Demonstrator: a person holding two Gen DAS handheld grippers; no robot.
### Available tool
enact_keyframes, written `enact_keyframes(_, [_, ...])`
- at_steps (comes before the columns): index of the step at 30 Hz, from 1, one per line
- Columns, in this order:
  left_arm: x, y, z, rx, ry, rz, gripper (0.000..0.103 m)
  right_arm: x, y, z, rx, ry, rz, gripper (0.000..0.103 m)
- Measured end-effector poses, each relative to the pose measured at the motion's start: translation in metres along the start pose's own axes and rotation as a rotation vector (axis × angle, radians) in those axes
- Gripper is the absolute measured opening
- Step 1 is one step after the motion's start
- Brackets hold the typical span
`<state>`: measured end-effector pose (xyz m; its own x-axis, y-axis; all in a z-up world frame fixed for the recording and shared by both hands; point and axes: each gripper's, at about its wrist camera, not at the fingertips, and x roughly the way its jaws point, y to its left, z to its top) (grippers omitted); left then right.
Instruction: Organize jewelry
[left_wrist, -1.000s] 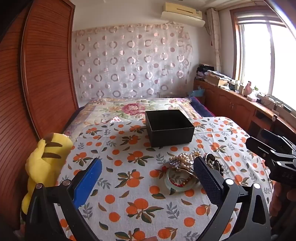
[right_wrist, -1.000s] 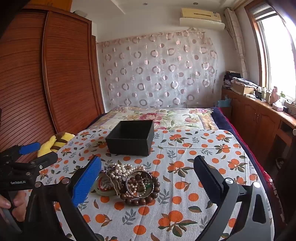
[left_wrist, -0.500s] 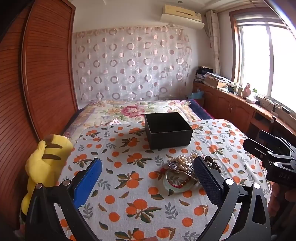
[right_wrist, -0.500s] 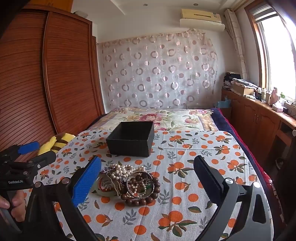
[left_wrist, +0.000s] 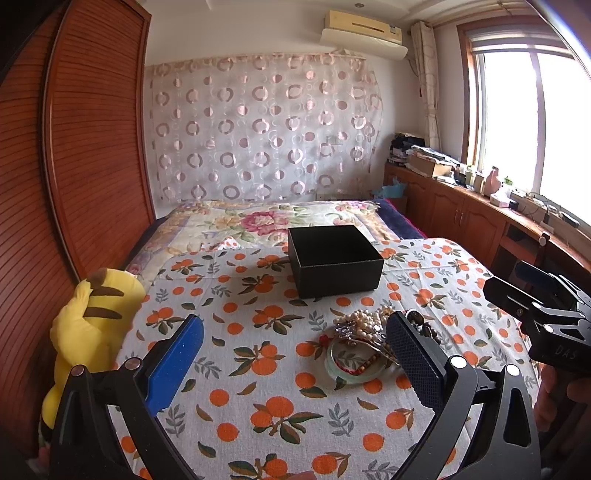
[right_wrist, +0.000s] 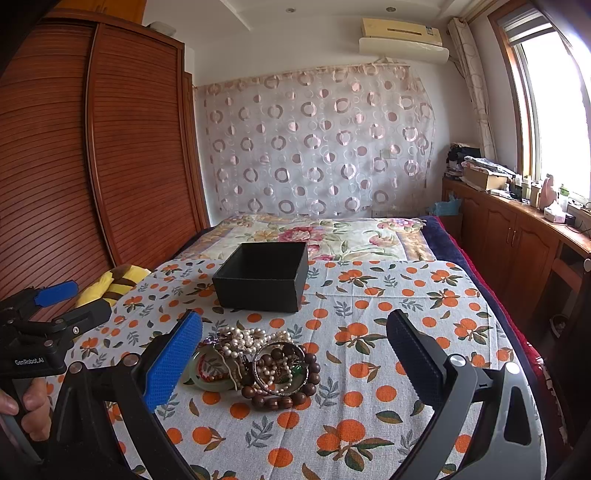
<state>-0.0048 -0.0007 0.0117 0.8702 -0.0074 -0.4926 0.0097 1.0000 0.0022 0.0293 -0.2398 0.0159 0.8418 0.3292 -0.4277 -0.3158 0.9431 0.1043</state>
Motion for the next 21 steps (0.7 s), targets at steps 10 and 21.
enact_keyframes(10, [-0.0012,-0.0004,0.0008,0.0,-0.002,0.0,0.096,-0.0008,-0.0002,0.0006,0.0,-0.001,0.001,0.101])
enact_keyframes(21, [-0.0054,-0.0057,0.0053,0.001,-0.013,-0.003,0.096,-0.002,0.0003,0.0016,-0.001,-0.003,0.0,0.101])
